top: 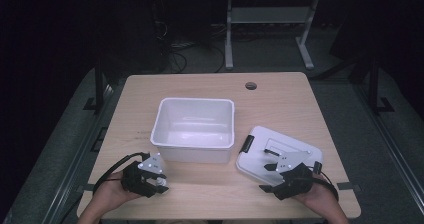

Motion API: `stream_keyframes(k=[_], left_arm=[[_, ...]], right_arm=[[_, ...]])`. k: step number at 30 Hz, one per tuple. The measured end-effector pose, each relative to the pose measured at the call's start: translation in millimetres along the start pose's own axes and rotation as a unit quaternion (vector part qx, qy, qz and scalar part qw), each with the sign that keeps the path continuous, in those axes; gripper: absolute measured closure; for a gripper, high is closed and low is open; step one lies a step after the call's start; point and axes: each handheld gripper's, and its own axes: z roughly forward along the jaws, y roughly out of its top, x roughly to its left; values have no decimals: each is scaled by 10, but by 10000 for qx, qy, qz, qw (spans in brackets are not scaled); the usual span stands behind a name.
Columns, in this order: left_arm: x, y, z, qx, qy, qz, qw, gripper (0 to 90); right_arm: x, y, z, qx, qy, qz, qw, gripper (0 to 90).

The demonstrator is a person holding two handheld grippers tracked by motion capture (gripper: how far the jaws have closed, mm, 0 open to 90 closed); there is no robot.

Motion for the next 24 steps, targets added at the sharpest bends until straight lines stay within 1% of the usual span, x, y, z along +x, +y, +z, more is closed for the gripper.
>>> stream_keyframes(k=[15,19,24], left_arm=[[1,-33,-20,-58,-6,-59,10000,601],[0,-37,-41,-82,11,-54,10000,601],[0,-41,-97,-156,35,-67,9998,602]], right_arm=[[5,2,1,-13,7,13,10000,333],[7,2,-12,-15,-11,49,10000,333],[6,8,-13,-41,-29,3,10000,332]])
